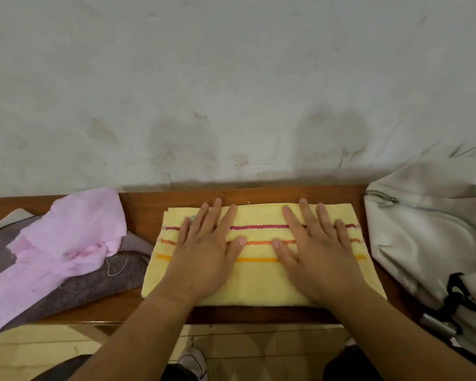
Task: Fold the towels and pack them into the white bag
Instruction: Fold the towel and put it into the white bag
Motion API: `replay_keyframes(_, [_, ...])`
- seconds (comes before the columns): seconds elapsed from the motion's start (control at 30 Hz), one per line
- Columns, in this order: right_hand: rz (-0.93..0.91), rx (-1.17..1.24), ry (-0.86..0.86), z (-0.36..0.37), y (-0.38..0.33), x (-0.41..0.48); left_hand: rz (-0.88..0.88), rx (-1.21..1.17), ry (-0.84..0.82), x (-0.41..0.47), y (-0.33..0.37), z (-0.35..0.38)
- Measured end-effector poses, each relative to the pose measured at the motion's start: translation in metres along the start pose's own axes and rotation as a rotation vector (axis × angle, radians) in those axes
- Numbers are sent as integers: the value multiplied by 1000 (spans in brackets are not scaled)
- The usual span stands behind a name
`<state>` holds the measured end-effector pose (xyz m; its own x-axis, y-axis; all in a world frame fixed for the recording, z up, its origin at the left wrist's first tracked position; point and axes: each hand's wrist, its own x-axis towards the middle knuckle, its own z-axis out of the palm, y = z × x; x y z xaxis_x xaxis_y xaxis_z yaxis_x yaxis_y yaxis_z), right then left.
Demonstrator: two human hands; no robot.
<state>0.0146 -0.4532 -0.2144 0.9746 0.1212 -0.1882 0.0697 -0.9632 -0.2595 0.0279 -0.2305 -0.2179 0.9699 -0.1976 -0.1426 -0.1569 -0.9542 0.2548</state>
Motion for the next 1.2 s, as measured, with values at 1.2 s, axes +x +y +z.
replay_keyframes(1.2, [789,1100,329,-18,10,-108,180,-308,-102,-120,-40,-33])
